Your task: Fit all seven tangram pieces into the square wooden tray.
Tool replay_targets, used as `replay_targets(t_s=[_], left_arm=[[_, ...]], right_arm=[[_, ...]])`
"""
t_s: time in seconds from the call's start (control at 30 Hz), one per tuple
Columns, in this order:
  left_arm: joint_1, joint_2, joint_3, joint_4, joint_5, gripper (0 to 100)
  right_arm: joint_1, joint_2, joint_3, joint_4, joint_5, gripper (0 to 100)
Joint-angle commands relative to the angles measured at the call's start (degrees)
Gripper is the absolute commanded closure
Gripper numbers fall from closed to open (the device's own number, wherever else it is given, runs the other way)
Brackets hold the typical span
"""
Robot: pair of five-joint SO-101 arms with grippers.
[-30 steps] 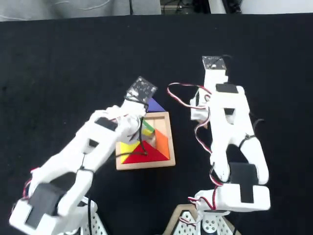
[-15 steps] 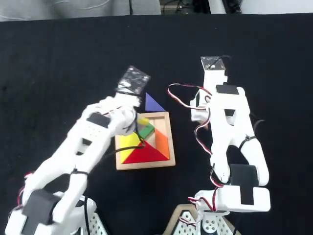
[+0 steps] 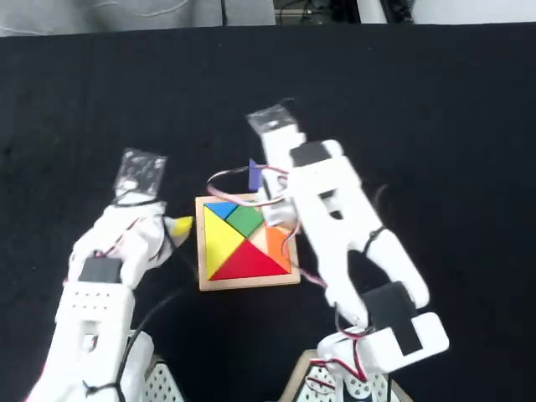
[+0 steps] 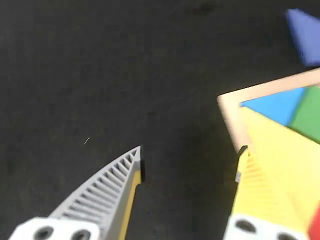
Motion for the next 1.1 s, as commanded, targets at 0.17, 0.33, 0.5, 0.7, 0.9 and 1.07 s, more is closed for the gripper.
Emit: replay_targets(t_s=[0.17,0.33,0.5,0.7,0.9,1.07], left_arm=[[-4.88,-5.27,4.44,-1.32,1.93,70],[-4.88,-5.27,4.62,-1.76,1.93,70],[-4.88,-5.45,6.9,-5.01,1.93,70],[-4.53,-5.27,6.81,-5.01,1.93,70],[-4.53,-5.27,6.81,-5.01,1.93,70],[-4.53,-5.27,6.81,-5.01,1.93,70]], right_arm=[[-7.12,-3.12,-0.92,3.52,-23.38,94.9],[-7.3,-3.12,-0.57,-1.67,-23.74,94.9],[-7.3,-3.12,5.05,-8.97,-23.82,94.9],[-7.3,-3.12,7.43,-11.69,-23.82,94.9],[-7.38,-3.12,7.43,-11.69,-23.82,94.6],[-8.7,-3.12,7.52,-10.46,-23.91,88.7]])
